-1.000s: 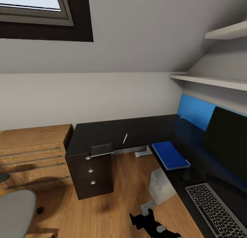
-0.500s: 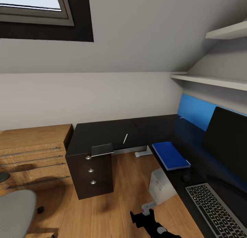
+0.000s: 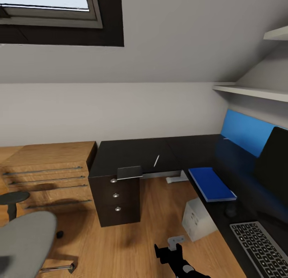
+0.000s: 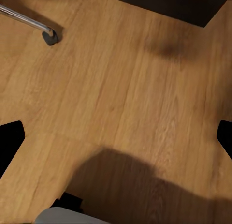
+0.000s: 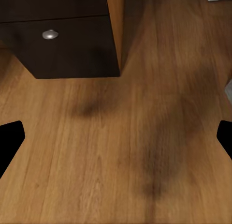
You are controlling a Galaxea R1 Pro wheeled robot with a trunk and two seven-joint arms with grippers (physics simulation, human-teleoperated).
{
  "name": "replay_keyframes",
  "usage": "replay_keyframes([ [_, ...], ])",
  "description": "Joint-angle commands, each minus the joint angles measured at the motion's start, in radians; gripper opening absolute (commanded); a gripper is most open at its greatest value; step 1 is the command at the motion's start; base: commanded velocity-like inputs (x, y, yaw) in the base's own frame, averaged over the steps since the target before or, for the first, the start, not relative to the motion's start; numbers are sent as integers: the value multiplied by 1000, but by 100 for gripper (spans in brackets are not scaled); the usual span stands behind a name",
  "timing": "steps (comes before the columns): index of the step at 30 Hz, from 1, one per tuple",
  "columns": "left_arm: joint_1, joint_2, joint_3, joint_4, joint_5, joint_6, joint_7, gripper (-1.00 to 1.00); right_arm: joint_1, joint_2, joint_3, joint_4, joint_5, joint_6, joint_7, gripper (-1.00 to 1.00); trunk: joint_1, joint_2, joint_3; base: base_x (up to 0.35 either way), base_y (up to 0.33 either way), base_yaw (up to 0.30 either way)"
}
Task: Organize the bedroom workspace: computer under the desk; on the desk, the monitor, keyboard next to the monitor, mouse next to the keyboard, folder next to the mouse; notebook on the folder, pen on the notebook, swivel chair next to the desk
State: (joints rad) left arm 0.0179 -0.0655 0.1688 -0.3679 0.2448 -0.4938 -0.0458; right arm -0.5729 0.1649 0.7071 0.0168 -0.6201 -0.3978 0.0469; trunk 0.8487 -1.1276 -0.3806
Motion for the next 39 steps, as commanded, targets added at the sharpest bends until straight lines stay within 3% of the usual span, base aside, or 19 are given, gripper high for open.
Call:
replay_keyframes([
  [1,1,0,1,-2,8,0,-5,100,-1,1,6,2,-12,-4,1,100,0,-1,-2,0,0,230],
  [24,1,-1,0,-1,7,2,-6,100,-1,-2,5,0,-17,-13,-15,100,0,-1,-23,7,0,233],
  [39,1,-2,-3,-1,5,6,-8,100,0,-9,4,4,-16,-38,-13,100,0,-1,-27,272,0,47],
])
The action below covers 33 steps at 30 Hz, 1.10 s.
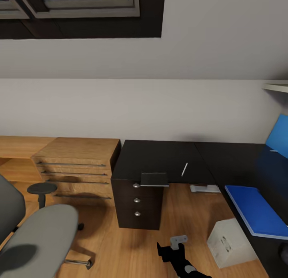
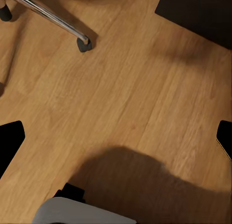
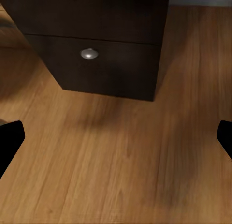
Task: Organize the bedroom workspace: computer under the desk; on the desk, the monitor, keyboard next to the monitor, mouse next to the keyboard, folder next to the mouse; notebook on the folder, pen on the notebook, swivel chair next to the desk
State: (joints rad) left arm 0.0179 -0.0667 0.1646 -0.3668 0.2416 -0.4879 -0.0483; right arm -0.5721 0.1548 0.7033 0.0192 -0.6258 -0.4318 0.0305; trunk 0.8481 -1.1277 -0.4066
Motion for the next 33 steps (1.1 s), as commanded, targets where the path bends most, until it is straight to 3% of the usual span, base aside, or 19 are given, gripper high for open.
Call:
replay_keyframes([
  [1,1,0,1,-2,8,0,-5,100,-1,1,8,2,-11,-4,3,100,1,-1,-1,329,0,5],
  [11,1,-1,0,-2,8,0,-4,100,0,0,7,2,-11,-5,3,100,1,-1,-1,327,0,2],
  [15,1,-12,1,-2,7,-5,-4,100,6,17,20,-7,2,6,-8,100,1,-1,-1,0,0,0],
  [21,1,-15,1,-2,7,-5,-4,100,7,20,45,2,25,-19,-29,100,1,-1,-1,0,0,0],
  [27,1,-15,1,-1,7,-5,-4,100,9,-12,52,2,25,-32,-33,100,1,-1,-1,0,0,0],
  [33,1,-15,1,-1,7,-5,-4,100,10,-19,52,2,25,-36,-32,100,1,-1,-1,0,0,0],
])
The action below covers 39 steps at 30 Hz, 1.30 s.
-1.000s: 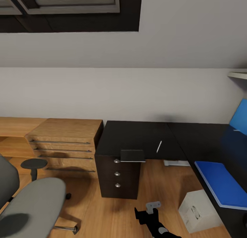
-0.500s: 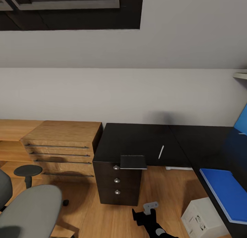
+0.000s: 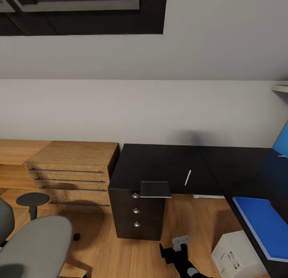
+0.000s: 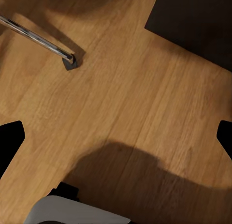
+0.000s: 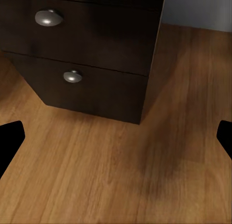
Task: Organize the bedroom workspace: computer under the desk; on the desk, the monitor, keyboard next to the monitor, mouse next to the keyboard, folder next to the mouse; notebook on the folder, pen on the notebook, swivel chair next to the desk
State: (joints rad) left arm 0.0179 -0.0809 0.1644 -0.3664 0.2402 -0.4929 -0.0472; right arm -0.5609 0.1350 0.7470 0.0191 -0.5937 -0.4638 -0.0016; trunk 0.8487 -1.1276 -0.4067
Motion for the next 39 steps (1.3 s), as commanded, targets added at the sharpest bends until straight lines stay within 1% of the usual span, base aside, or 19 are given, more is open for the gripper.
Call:
replay_keyframes([
  [1,1,0,1,-2,8,0,-5,100,-1,0,8,2,-7,-4,0,100,0,-1,-1,0,0,0],
  [39,1,0,1,-2,8,0,-5,100,-1,-1,9,3,-7,-5,0,100,0,-1,-1,0,0,0],
])
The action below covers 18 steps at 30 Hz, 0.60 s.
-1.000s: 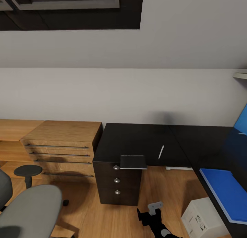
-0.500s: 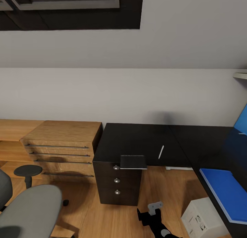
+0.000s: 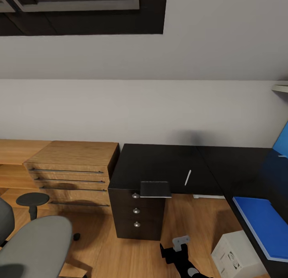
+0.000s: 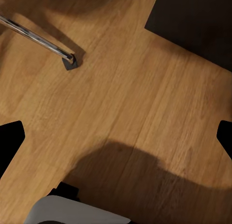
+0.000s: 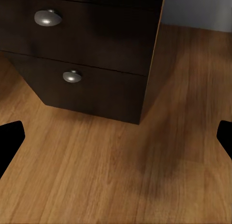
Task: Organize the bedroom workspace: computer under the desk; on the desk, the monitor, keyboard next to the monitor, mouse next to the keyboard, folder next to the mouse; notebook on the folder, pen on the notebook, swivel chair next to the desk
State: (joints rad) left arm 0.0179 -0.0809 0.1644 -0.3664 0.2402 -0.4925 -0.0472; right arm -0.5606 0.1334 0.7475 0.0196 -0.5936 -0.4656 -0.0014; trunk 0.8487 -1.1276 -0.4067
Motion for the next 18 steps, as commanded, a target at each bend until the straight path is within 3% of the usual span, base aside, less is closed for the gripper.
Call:
replay_keyframes([
  [1,1,0,1,-2,8,0,-5,100,-1,0,8,2,-7,-4,0,100,0,-1,-1,0,0,0],
  [13,1,0,1,-2,8,0,-5,100,-1,-5,3,-1,-6,-3,-5,100,0,-1,-1,0,0,0],
  [18,1,0,1,-2,8,0,-5,100,-1,-6,-23,-26,-14,-2,-5,100,0,-1,-1,0,0,0],
])
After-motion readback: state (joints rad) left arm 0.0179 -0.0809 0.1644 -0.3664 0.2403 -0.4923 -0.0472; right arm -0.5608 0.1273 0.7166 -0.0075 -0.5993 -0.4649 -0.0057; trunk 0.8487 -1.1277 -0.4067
